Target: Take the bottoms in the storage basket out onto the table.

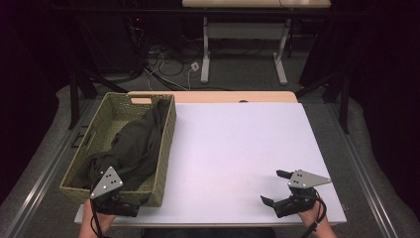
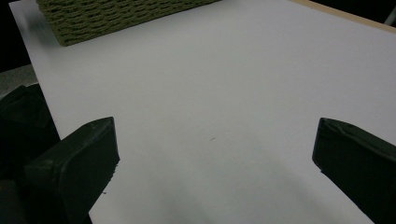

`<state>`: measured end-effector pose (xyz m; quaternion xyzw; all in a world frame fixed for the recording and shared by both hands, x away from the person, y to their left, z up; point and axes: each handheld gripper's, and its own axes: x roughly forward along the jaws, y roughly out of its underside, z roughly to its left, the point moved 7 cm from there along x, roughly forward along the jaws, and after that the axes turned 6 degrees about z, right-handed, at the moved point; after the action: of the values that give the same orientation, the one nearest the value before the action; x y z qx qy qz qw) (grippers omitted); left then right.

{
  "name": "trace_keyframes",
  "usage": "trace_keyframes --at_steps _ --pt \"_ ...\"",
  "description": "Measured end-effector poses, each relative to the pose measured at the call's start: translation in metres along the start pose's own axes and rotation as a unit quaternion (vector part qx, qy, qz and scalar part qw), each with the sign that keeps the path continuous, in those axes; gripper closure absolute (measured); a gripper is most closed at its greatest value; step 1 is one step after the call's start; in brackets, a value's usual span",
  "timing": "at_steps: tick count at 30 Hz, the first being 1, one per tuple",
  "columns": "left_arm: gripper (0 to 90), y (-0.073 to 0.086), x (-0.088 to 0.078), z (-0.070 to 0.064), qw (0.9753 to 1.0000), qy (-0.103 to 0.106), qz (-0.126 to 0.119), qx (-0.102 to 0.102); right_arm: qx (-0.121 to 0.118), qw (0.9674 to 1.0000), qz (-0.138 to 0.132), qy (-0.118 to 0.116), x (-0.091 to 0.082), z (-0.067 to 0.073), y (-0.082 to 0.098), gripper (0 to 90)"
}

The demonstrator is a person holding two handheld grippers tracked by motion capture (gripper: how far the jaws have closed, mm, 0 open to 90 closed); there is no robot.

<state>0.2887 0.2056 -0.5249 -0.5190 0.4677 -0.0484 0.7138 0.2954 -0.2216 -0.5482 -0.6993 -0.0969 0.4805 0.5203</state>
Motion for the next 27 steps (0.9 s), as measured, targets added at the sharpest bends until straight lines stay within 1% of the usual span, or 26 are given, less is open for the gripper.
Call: trace_keyframes --at_steps 4,7,10,12,17,18,21,22,23,26,27 --pt "0.1 -0.003 -0.001 -0.002 1.0 0.002 0.002 0.004 -0.001 1.0 0.001 0.006 0.0 0.001 0.0 0.1" --pt "0.1 -0.006 -0.003 -0.003 1.0 0.001 -0.002 0.002 0.001 1.0 0.002 0.004 0.0 0.001 0.001 0.1" --pt "0.1 -0.007 -0.004 -0.001 1.0 -0.003 -0.002 0.004 0.001 1.0 0.002 0.003 0.0 0.001 0.001 0.1" --pt "0.1 -0.008 -0.005 0.0 1.0 -0.005 -0.002 0.001 0.001 1.0 0.0 0.002 0.0 0.001 0.0 0.1" --pt "0.1 -0.011 -0.005 0.002 1.0 -0.006 0.001 0.002 0.002 1.0 0.002 0.001 0.001 0.001 0.001 0.1" --pt "0.1 -0.011 -0.006 0.003 0.9999 -0.008 0.003 0.006 0.001 1.0 0.004 0.001 0.001 0.001 0.001 0.1" --pt "0.1 -0.014 -0.007 0.003 1.0 -0.008 0.0 0.002 0.0 1.0 0.006 0.0 0.001 0.002 0.001 0.1" --pt "0.1 -0.014 -0.008 0.004 0.9999 -0.012 0.0 0.005 -0.003 1.0 0.004 0.002 0.002 0.001 0.001 0.1" --pt "0.1 -0.015 -0.008 0.004 0.9999 -0.011 -0.001 0.002 -0.003 1.0 0.004 0.003 0.002 0.002 0.001 0.1" --pt "0.1 -0.017 -0.009 0.006 0.9999 -0.016 0.0 0.004 -0.003 1.0 0.007 0.002 0.002 0.003 0.001 0.1" --pt "0.1 -0.018 -0.008 0.006 0.9999 -0.016 -0.001 0.002 -0.008 1.0 0.005 0.002 0.002 0.002 0.001 0.1"
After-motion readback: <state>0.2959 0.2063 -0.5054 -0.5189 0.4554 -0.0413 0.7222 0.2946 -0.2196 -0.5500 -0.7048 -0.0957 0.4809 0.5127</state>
